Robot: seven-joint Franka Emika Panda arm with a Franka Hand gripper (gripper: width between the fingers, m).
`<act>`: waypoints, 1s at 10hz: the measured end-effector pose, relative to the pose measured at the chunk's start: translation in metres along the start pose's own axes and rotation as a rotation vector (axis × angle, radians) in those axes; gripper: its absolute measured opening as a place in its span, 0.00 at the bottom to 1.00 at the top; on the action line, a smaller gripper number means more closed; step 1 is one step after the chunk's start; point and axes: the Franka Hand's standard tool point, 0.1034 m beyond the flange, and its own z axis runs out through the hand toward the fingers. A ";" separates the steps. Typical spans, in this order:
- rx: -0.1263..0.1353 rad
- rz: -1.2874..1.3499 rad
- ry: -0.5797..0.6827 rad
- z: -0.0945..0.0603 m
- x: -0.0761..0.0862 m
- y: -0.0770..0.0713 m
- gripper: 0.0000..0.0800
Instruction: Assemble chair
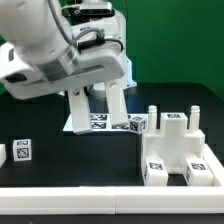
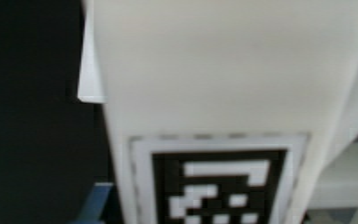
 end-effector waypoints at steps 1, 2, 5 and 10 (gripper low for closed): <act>-0.010 0.002 -0.041 -0.001 0.004 0.002 0.35; 0.010 0.010 -0.130 0.007 -0.001 -0.001 0.35; 0.007 -0.038 -0.189 0.011 0.005 -0.006 0.35; -0.040 -0.033 -0.315 0.002 0.004 0.022 0.35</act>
Offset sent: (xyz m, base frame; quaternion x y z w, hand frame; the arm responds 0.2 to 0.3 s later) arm 0.0000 0.0000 0.0000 0.0000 -0.0650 0.0000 0.9979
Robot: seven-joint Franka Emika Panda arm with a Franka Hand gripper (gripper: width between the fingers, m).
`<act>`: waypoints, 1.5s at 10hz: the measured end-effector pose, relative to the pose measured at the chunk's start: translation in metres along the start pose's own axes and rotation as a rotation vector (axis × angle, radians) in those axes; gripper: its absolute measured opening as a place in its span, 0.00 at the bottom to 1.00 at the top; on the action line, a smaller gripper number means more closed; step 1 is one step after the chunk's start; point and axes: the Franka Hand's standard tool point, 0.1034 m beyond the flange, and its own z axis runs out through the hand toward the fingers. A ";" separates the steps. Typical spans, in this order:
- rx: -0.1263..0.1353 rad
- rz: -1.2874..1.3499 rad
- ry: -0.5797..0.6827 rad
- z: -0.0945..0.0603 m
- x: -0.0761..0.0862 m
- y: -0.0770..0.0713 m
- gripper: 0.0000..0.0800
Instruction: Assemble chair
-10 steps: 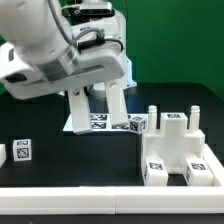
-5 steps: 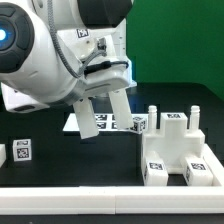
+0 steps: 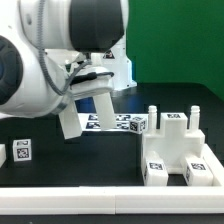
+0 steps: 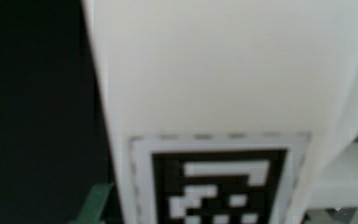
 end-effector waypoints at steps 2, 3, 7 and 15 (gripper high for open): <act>-0.005 -0.014 -0.013 0.002 0.000 0.001 0.35; -0.029 0.041 -0.076 0.007 -0.005 0.012 0.35; -0.026 0.074 -0.092 0.011 0.004 0.018 0.35; -0.049 0.143 -0.239 0.035 0.015 0.013 0.35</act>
Offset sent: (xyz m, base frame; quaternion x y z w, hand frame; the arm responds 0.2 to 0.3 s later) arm 0.0091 -0.0491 0.0141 -0.1844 -0.1483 0.2704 0.9332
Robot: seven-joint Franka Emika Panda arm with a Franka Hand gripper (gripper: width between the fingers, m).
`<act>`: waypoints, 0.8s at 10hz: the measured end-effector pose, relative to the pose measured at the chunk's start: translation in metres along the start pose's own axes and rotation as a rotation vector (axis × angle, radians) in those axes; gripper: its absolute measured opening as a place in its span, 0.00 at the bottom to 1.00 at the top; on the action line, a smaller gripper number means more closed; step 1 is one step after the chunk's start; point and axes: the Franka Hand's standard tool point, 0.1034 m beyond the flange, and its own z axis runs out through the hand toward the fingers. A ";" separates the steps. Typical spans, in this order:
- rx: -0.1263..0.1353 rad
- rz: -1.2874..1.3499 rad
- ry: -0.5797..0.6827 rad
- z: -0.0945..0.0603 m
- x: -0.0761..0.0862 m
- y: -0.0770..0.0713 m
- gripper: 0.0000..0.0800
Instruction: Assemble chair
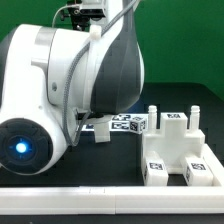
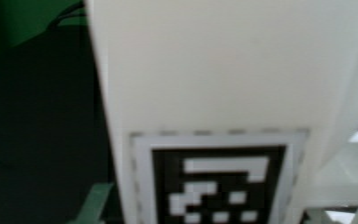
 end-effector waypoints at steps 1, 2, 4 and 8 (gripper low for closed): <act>0.001 -0.001 -0.009 0.001 0.000 -0.001 0.35; 0.001 -0.001 -0.014 0.002 0.000 -0.001 0.35; -0.002 -0.017 -0.013 0.002 0.001 -0.003 0.44; -0.007 -0.039 -0.015 0.002 0.002 -0.005 0.81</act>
Offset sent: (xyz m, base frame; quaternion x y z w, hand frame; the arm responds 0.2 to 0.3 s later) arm 0.0000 0.0000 0.0000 0.0000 0.0000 0.0000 1.0000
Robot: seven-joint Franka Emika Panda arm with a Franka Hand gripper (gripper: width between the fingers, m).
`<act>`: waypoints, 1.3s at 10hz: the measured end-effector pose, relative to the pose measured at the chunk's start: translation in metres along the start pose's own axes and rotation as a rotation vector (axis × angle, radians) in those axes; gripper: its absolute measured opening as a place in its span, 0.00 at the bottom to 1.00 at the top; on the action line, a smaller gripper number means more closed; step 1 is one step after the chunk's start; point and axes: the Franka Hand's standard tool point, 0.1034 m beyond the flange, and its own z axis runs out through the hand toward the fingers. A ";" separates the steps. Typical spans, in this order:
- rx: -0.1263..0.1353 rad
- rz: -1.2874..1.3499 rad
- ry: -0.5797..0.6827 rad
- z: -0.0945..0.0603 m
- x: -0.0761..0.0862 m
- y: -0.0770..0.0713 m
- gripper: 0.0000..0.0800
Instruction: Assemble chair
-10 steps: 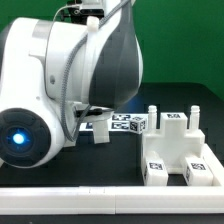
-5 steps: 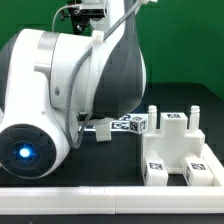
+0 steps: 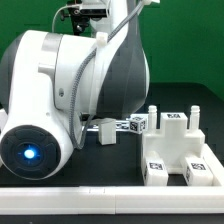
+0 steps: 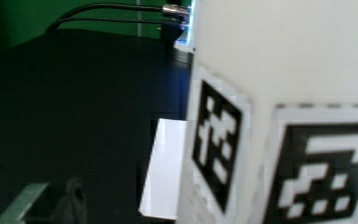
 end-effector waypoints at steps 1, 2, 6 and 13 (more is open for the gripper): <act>-0.001 -0.003 -0.001 0.000 0.000 0.000 0.81; -0.001 -0.010 -0.002 0.000 0.001 -0.001 0.81; -0.007 -0.022 -0.011 0.002 0.004 -0.004 0.81; -0.036 -0.045 0.203 -0.027 0.018 -0.015 0.81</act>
Offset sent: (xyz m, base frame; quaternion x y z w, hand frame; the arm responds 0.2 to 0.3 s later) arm 0.0011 0.0006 -0.0002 0.0030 -0.0053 0.0133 0.9999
